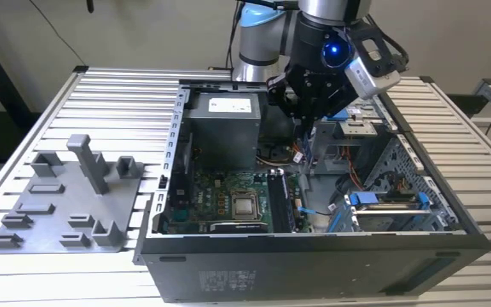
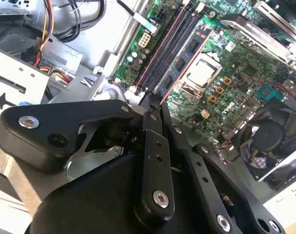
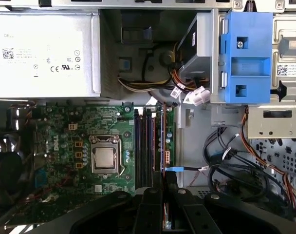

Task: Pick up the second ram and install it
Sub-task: 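Insert the second ram into the second slot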

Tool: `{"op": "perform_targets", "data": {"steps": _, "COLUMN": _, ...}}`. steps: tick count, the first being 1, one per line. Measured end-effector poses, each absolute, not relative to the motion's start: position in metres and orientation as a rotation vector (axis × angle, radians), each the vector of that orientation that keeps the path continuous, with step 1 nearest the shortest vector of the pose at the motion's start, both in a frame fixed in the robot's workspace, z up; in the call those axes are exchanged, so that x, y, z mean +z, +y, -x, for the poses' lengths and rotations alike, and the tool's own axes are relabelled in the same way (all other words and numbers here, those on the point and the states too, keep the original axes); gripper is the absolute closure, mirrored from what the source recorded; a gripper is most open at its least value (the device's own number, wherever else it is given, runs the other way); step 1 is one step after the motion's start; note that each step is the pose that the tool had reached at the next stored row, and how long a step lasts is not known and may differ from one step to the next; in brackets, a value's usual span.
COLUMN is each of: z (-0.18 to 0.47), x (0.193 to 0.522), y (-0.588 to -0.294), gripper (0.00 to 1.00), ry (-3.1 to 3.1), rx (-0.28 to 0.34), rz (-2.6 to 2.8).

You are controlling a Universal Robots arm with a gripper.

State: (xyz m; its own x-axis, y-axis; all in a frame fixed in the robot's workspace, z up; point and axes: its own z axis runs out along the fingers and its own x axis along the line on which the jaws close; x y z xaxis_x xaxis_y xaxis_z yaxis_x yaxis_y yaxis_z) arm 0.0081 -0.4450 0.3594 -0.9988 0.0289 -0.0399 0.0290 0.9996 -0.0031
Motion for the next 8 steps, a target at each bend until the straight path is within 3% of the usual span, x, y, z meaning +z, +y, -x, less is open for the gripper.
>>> {"op": "perform_targets", "data": {"steps": 8, "z": -0.0081, "x": 0.3592, "y": -0.445, "gripper": 0.86, "ry": 3.101, "rx": -0.006, "rz": -0.045}}
